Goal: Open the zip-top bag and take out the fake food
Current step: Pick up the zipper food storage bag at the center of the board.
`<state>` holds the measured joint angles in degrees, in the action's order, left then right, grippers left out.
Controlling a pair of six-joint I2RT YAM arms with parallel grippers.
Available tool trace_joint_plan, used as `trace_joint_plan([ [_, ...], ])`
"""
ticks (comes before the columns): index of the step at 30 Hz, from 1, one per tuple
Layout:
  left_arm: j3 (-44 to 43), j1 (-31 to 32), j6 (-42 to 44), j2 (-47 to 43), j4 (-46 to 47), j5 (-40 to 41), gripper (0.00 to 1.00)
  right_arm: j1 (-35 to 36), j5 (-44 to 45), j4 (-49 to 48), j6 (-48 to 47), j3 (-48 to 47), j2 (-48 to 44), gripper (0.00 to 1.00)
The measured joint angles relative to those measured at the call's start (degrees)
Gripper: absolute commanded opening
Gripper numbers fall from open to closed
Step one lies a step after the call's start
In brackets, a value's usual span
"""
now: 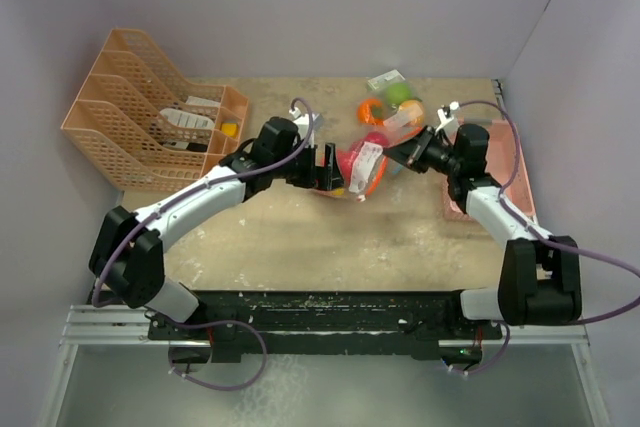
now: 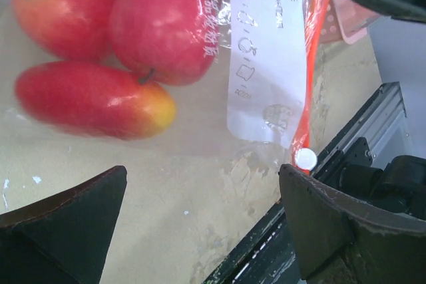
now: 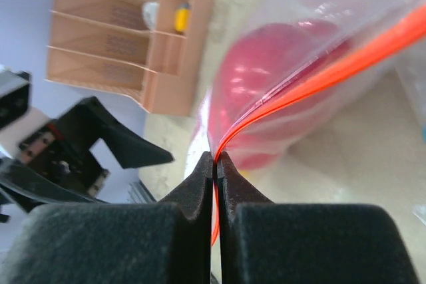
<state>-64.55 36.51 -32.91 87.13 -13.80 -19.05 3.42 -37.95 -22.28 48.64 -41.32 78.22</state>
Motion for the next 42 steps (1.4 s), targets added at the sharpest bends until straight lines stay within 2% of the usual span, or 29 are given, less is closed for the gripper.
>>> trace_joint_plan([
  [12, -10.6, 8.3, 13.4, -5.6, -3.7, 11.9, 0.99, 0.1, 0.9, 3.7, 11.3, -13.9, -1.8, 0.0],
  [19, -10.9, 12.4, 17.4, -5.6, -3.8, 15.7, 0.99, 0.2, 4.0, 5.9, 16.3, -17.3, -3.1, 0.0],
  [30, -10.9, 13.3, 19.3, -5.6, 0.3, 20.6, 1.0, 0.2, 4.5, 5.7, 23.4, -20.5, -3.5, 0.0],
  [31, -10.9, 13.3, 19.5, -5.6, 1.4, 20.8, 0.97, 0.2, 4.5, 5.6, 24.3, -20.5, -3.6, 0.0],
  [32, -10.9, 13.3, 19.6, -5.6, 2.4, 21.0, 0.89, 0.2, 4.4, 5.3, 25.4, -20.5, -3.7, 0.0],
  [36, -11.3, 13.4, 20.1, -4.9, 4.8, 21.5, 0.51, 0.2, 4.3, 4.5, 28.0, -20.5, -4.4, 0.0],
  [38, -12.2, 13.4, 20.1, -4.0, 5.3, 21.9, 0.26, 0.2, 4.1, 4.0, 28.7, -20.5, -4.5, 0.0],
  [39, -12.6, 13.4, 20.2, -3.7, 5.4, 22.1, 0.2, 0.3, 4.0, 3.9, 28.9, -20.5, -4.5, 0.0],
  [41, -14.0, 13.4, 20.3, -3.0, 5.3, 22.4, 0.02, 0.3, 4.0, 3.9, 29.3, -20.5, -4.5, 0.0],
  [42, -14.7, 13.4, 20.5, -2.7, 5.1, 22.4, 0.0, 0.3, 4.0, 3.8, 29.4, -20.5, -4.5, 0.0],
])
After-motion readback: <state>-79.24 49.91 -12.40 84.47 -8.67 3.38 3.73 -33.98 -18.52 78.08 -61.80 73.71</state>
